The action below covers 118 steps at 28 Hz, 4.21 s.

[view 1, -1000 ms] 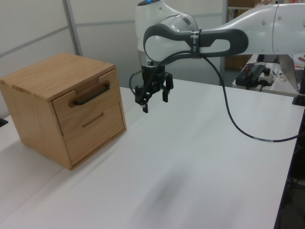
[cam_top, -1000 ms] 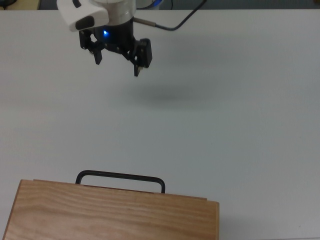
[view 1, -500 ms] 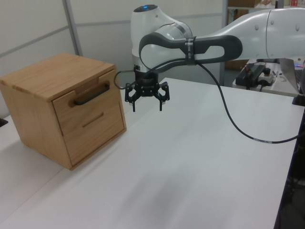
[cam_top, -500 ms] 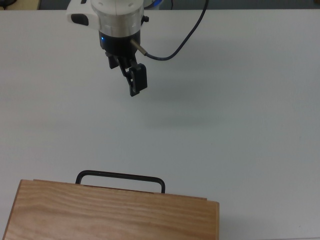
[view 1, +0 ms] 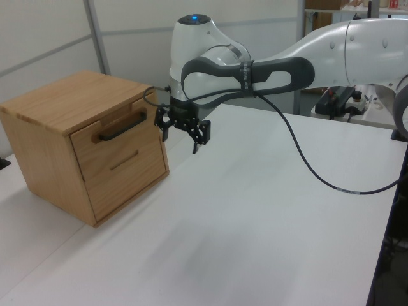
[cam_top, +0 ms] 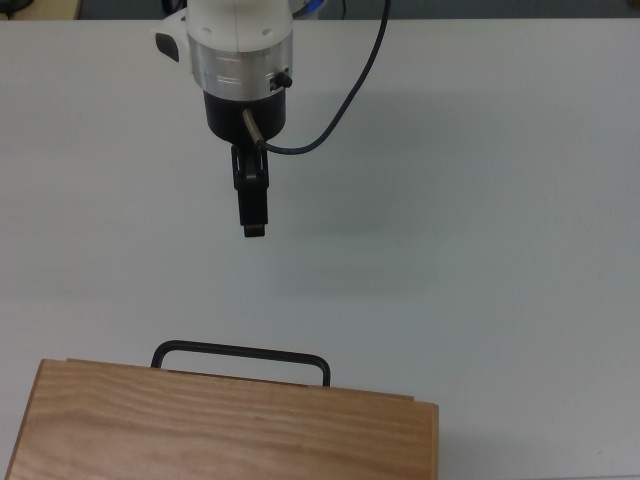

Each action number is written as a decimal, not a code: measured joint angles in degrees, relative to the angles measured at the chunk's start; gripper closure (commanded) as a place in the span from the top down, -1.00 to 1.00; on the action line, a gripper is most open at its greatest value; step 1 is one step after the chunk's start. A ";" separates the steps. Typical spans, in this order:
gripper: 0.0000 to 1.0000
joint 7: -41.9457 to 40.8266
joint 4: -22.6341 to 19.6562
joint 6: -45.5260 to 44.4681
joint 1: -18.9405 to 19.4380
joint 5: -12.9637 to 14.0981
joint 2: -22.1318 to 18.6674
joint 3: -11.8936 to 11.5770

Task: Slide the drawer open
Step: 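Reach the gripper onto the black handle and close it, then pull the handle outward, sliding the upper drawer out of the cabinet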

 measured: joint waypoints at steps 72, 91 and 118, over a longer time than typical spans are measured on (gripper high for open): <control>-1.00 5.49 -5.83 51.21 -0.72 0.08 8.27 0.18; -1.00 5.69 -20.75 49.84 -0.72 0.09 -3.64 0.61; -1.00 8.17 -20.79 21.54 -0.32 0.09 -11.59 3.01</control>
